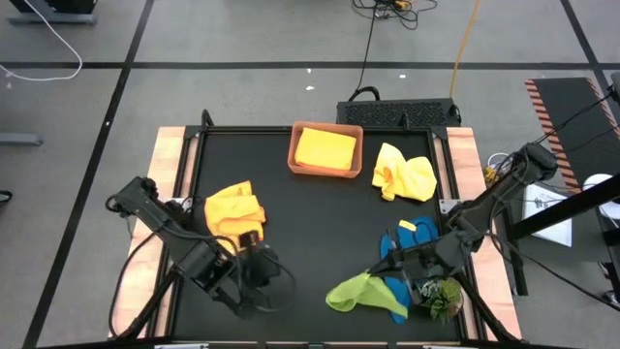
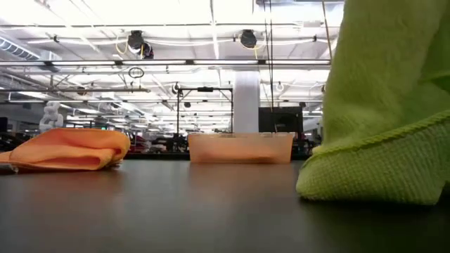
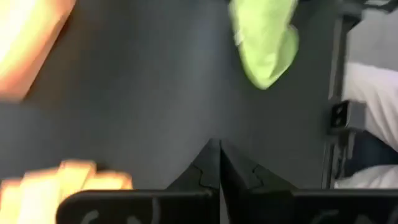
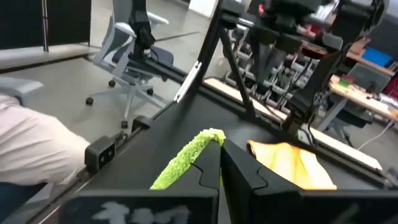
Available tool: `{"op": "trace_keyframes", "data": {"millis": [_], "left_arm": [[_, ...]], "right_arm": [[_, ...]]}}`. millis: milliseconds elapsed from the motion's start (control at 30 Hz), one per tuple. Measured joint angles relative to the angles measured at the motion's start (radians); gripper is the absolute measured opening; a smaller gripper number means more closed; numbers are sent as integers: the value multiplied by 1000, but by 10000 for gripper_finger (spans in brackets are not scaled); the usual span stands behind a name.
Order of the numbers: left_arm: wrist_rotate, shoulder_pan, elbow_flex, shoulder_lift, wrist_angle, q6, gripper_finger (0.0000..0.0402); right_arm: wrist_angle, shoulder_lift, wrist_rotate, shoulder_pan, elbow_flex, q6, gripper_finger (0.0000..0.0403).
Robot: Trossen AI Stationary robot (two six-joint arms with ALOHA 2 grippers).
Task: Fold microfiber towels
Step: Fold the light green microfiber towel
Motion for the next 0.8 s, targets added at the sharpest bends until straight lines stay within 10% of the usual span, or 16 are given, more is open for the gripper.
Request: {"op": "trace_keyframes", "data": {"millis": [333,800], "left_arm": [[120,172,-374,2,702,440,76],[431,468,-875,23,1574,516,147]], "right_arm": [[-61,0,-9,6,0,107,0],[-374,13,-108,16,-95,588,0]]}}
